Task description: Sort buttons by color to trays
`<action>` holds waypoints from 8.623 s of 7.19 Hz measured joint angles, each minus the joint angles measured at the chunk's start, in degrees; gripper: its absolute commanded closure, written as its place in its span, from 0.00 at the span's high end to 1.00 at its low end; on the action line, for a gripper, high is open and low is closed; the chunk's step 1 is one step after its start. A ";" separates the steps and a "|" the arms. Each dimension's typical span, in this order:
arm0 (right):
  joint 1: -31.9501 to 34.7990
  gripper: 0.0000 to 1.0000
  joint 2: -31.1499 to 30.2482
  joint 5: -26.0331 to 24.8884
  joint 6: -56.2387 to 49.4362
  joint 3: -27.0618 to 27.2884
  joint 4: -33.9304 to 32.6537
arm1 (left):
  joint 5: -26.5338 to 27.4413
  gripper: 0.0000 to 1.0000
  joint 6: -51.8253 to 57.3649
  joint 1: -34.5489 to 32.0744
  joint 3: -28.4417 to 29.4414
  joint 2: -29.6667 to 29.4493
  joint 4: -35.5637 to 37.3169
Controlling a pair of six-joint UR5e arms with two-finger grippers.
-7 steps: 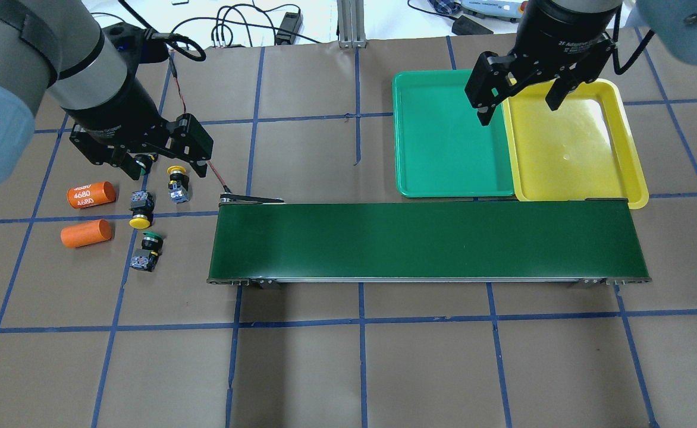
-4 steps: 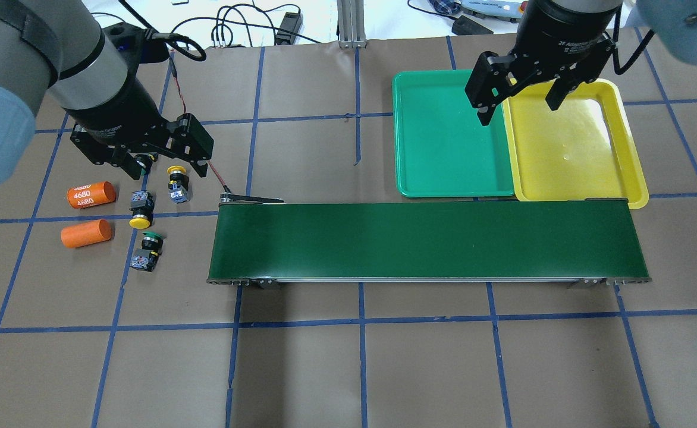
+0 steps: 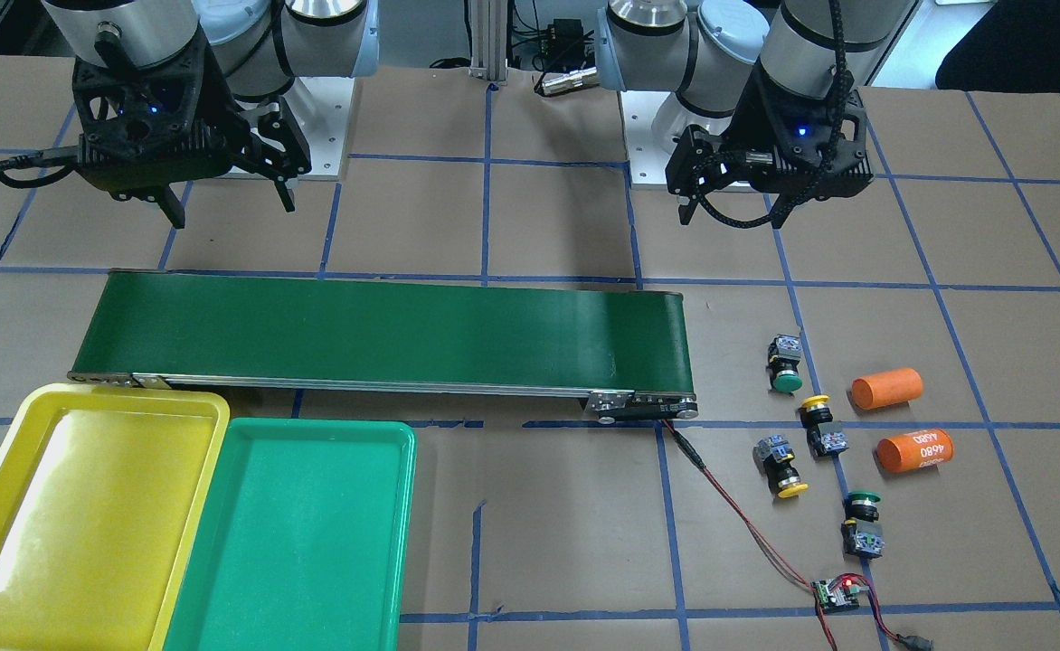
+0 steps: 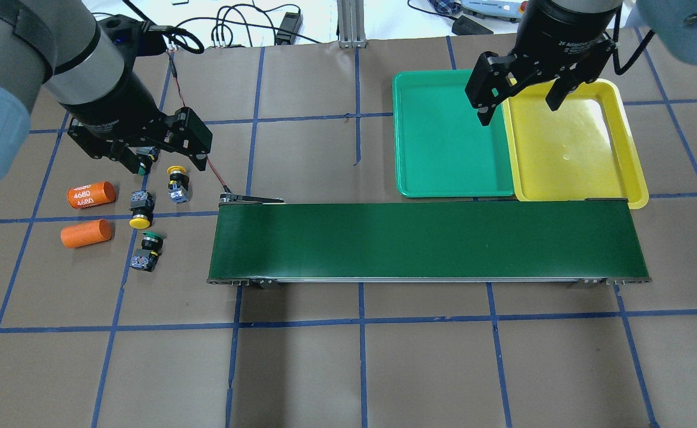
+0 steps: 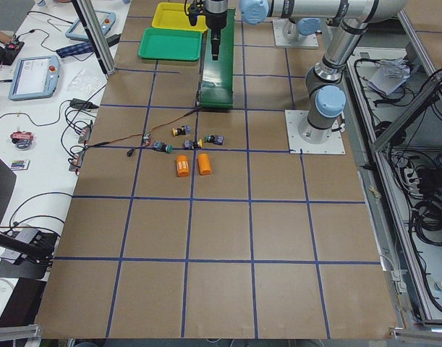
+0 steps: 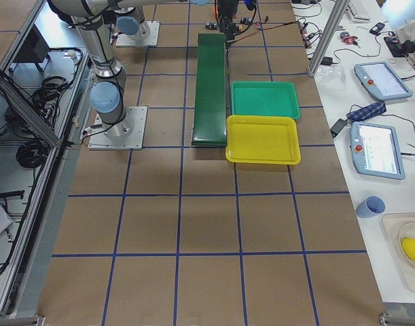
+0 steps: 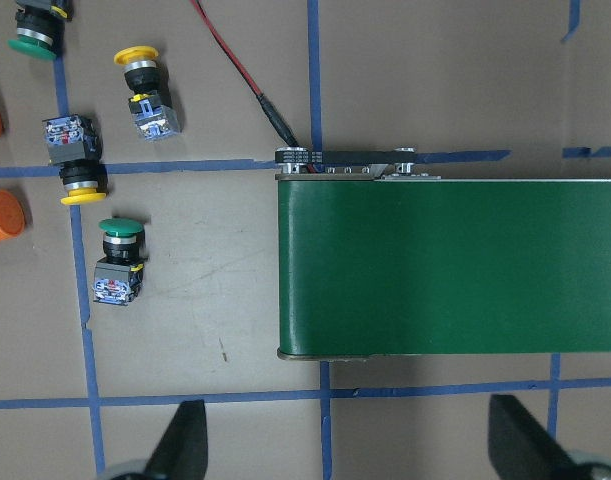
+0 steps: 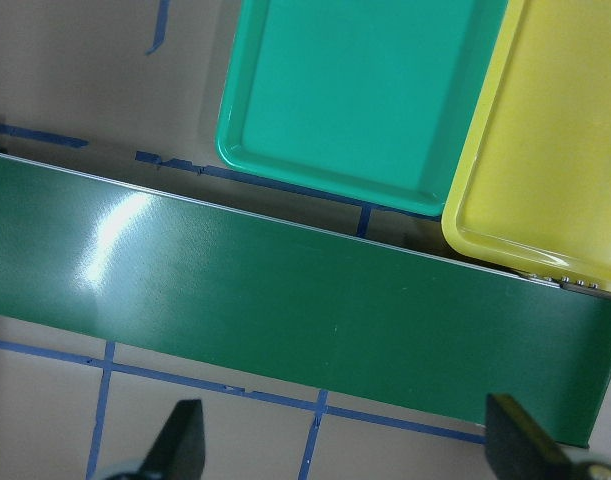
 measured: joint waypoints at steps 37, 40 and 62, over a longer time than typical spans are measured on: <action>0.12 1.00 -0.07 0.02 0.00 0.00 -0.01 | 2.34 1.00 2.42 20.73 -6.75 -7.33 13.40; 0.12 1.00 -0.05 0.00 0.01 0.00 -0.02 | 2.33 1.00 7.32 24.72 -6.18 -14.01 23.72; 0.11 1.00 -0.08 0.00 0.00 0.00 0.00 | 0.19 1.00 24.81 30.13 -3.36 -34.54 39.07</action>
